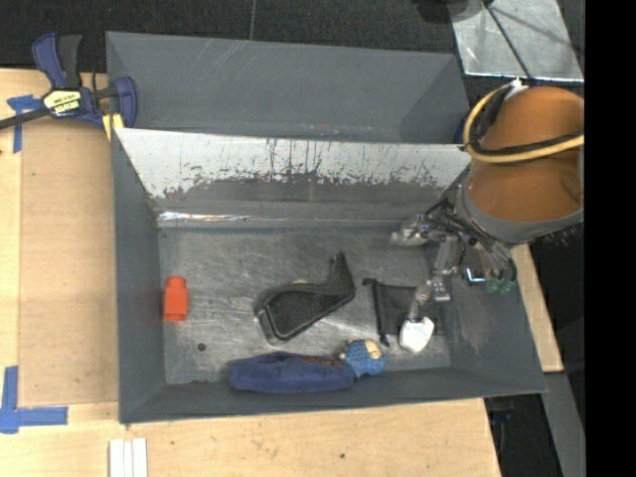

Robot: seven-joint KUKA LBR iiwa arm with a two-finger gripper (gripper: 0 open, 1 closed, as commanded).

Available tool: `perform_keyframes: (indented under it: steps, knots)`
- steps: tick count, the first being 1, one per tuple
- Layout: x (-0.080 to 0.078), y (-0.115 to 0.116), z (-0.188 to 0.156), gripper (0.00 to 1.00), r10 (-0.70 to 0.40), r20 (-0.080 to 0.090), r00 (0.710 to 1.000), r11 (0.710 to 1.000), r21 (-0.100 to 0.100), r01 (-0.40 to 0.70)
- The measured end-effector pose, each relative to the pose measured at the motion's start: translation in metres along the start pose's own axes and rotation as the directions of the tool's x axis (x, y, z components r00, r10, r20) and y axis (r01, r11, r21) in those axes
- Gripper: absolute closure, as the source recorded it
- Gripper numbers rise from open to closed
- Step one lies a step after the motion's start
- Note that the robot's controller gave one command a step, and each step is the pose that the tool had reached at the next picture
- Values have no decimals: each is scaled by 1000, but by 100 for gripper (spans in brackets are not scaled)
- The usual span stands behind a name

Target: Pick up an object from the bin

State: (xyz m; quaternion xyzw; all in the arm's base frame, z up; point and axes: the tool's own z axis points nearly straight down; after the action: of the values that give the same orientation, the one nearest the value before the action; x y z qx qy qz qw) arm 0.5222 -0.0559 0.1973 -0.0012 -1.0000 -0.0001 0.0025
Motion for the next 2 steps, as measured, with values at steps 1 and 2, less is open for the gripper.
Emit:
perform_keyframes:
  steps: [1, 2]
  knots:
    - [-2, -19, 123, 0, -190, 18, 982, 982, 4, 190]
    - [-6, -19, 119, 100, -192, 35, 981, 981, 9, 192]
